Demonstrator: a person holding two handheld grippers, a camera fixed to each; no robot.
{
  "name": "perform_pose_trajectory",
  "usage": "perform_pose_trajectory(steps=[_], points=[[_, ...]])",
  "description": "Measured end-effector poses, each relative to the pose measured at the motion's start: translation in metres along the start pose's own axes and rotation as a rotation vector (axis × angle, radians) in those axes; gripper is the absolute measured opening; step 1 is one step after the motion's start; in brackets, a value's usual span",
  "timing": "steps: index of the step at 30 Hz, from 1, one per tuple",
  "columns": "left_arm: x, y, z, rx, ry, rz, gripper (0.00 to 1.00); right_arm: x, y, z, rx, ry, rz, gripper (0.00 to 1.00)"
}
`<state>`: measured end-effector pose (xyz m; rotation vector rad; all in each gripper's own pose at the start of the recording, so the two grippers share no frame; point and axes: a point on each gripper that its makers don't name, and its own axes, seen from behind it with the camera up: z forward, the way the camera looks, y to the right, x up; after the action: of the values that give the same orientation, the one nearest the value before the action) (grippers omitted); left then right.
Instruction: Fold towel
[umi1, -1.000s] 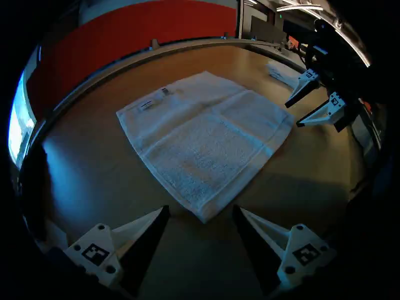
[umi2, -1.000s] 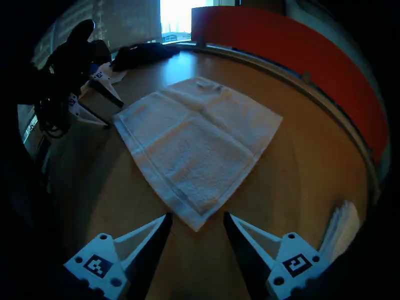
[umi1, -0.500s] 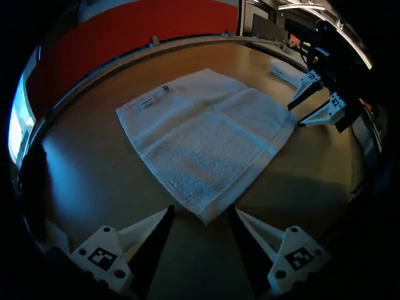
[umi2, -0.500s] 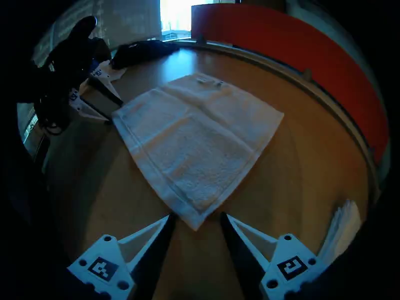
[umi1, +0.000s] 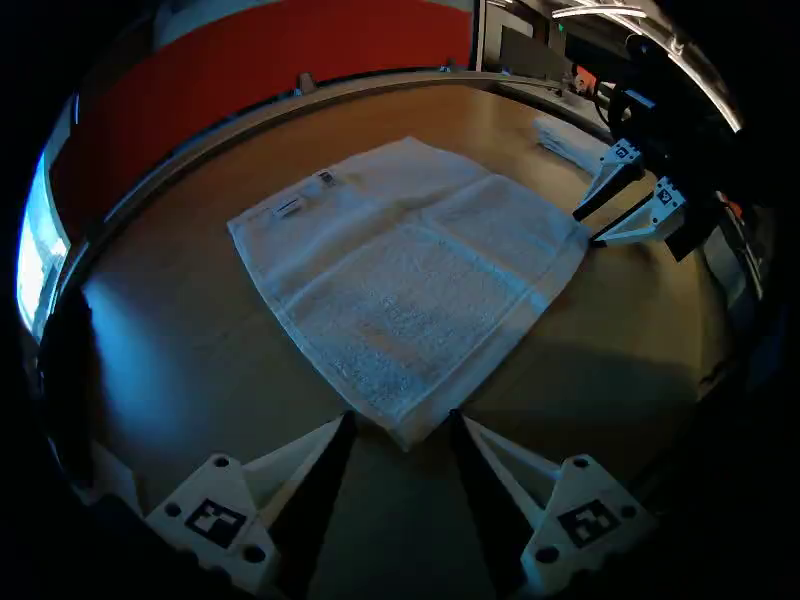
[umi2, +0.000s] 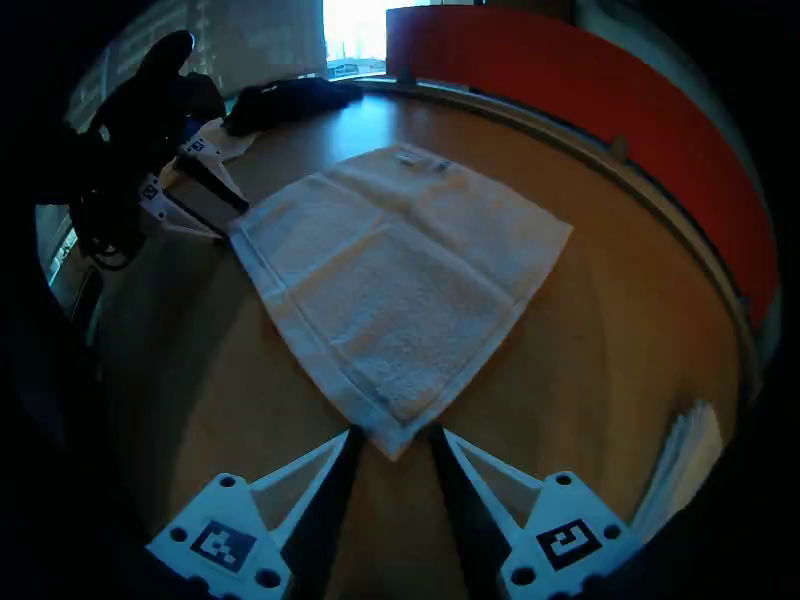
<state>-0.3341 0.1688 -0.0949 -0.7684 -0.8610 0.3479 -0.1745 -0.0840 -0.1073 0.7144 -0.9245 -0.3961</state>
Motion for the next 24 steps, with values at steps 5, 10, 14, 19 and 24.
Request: perform_pose_trajectory(steps=[5,10,14,19,24], points=[[0.0005,0.005,0.0006,-0.005,0.001,0.008,0.53,0.0002,-0.0014,0.0003,0.004,0.0,-0.007,0.33],[0.0017,0.0057,0.002,-0.002,0.003,0.002,0.38,0.0005,-0.002,-0.0002,-0.001,0.003,-0.003,0.23],[0.0037,0.0022,0.0032,0.008,0.005,-0.015,0.22,0.0009,-0.0022,-0.0009,-0.004,0.003,-0.007,0.19],[0.0051,0.0008,0.0034,0.01,0.007,-0.037,0.19,0.0053,-0.0036,-0.0016,-0.005,0.016,-0.015,0.13],[0.0062,0.0004,0.0017,0.011,0.013,-0.055,0.18,0.0075,-0.0062,-0.0038,0.004,0.027,-0.015,0.12]])
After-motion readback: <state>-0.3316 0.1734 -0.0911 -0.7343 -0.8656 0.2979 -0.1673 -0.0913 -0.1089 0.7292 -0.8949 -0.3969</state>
